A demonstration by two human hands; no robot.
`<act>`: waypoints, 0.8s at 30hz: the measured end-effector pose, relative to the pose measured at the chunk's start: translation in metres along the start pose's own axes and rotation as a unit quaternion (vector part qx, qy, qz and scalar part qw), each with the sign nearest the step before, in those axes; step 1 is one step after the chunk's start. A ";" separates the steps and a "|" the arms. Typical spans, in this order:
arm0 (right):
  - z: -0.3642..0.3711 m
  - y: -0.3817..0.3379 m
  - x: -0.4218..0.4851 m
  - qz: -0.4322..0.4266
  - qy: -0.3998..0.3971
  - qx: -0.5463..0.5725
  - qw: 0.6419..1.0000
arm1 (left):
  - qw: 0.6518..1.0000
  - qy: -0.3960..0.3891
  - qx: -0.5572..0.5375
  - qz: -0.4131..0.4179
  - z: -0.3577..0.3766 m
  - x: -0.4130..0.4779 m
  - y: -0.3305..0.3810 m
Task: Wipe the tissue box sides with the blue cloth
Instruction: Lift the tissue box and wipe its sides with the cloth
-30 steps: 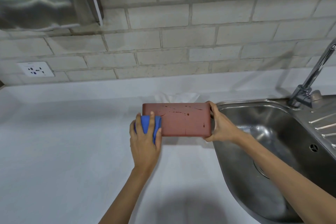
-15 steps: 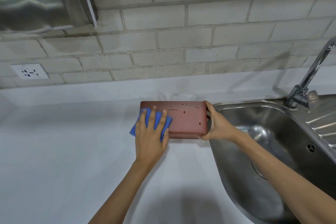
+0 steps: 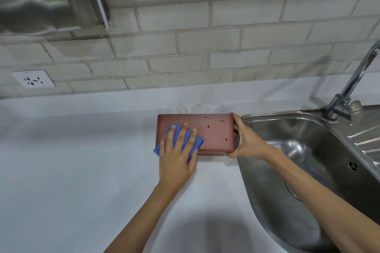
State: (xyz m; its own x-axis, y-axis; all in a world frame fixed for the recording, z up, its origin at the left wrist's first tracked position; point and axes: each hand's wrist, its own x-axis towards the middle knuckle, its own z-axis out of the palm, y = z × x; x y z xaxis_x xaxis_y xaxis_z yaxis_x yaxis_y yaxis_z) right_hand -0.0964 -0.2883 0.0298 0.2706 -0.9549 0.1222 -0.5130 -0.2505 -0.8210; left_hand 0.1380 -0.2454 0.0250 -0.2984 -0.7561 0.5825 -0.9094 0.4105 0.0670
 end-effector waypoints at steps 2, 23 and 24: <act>0.000 0.000 -0.001 0.001 -0.002 0.002 1.000 | 0.999 -0.002 0.021 -0.042 -0.003 0.002 -0.011; -0.001 -0.001 0.003 0.015 -0.003 -0.009 1.000 | 0.998 0.001 -0.019 0.064 0.007 0.012 0.019; -0.002 -0.001 0.003 0.017 -0.007 -0.010 1.000 | 0.993 -0.003 -0.003 0.118 0.010 0.008 0.011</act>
State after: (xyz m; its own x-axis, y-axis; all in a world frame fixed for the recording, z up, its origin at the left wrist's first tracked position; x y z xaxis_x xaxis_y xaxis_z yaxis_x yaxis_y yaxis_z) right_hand -0.0962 -0.2912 0.0324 0.2646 -0.9605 0.0864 -0.5387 -0.2215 -0.8129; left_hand 0.1228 -0.2525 0.0220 -0.5043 -0.6420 0.5776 -0.8125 0.5792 -0.0656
